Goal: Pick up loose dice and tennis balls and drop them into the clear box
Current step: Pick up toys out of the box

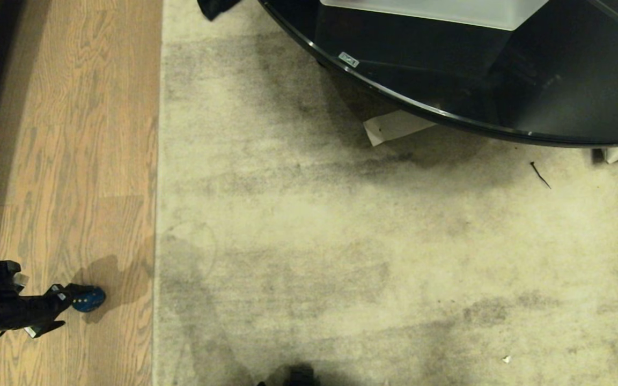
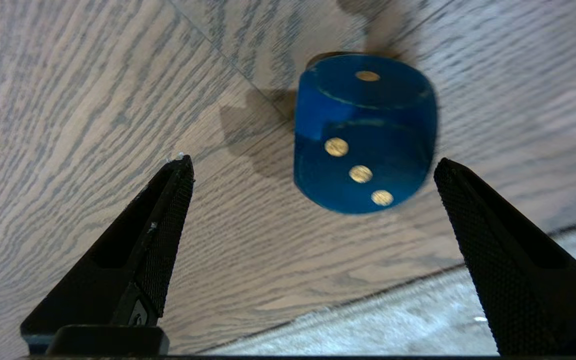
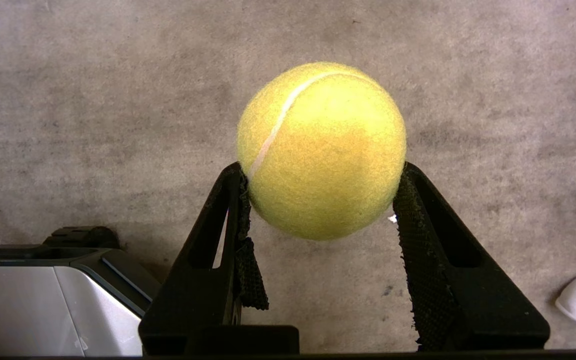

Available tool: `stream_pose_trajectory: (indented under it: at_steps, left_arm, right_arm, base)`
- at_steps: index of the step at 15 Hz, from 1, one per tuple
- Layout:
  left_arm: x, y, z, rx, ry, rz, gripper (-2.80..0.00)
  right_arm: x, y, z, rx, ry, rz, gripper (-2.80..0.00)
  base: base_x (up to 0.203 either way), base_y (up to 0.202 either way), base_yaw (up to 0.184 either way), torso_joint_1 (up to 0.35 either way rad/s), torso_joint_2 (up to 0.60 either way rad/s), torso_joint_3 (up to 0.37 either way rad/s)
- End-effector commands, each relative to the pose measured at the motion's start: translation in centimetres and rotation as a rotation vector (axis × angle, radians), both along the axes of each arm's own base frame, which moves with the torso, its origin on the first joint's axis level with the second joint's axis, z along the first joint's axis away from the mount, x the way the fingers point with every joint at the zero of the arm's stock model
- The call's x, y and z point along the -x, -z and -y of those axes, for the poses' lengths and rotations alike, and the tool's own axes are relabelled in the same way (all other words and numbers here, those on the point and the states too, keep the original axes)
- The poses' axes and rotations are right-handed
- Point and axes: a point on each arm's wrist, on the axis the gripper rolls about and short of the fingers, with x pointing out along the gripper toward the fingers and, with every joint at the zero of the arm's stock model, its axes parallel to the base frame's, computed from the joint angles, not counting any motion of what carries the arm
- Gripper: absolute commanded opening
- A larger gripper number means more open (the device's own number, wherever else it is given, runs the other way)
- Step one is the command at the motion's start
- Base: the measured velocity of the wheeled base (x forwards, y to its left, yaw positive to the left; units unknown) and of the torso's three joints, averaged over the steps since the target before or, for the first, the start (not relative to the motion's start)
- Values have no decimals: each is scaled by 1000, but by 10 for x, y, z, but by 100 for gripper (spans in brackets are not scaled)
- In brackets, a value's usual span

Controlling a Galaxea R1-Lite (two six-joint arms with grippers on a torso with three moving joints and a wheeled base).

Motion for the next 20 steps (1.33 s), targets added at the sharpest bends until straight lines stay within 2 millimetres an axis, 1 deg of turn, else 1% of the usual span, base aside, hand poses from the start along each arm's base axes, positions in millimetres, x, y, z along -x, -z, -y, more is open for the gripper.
stream_pose_trajectory:
  at_steps: [1,3,6,8,13,14,20]
  left_arm:
    - [-3,10,-2,12,-3,-9,0]
    - [-6,12,-3,13,-4,-4,0]
    - [-13,11,5,33,8,4,0]
    - [-14,12,8,40,12,2,0]
    - [-15,13,8,63,26,11,0]
    - [-15,13,8,65,24,11,-280]
    - [-15,16,8,80,19,7,-280]
  right_arm:
    - [0,0,0,0,0,0,-280]
    - [0,0,0,0,0,0,-280]
    - [0,0,0,0,0,0,-280]
    - [0,0,0,0,0,0,-280]
    - [0,0,0,0,0,-1,-280]
    - [0,0,0,0,0,0,-280]
    - [0,0,0,0,0,-1,-280]
  base:
    - [0,0,0,0,0,0]
    - [0,0,0,0,0,0]
    - [0,0,0,0,0,0]
    - [0,0,0,0,0,0]
    - [0,0,0,0,0,0]
    - [0,0,0,0,0,0]
    - [0,0,0,0,0,0]
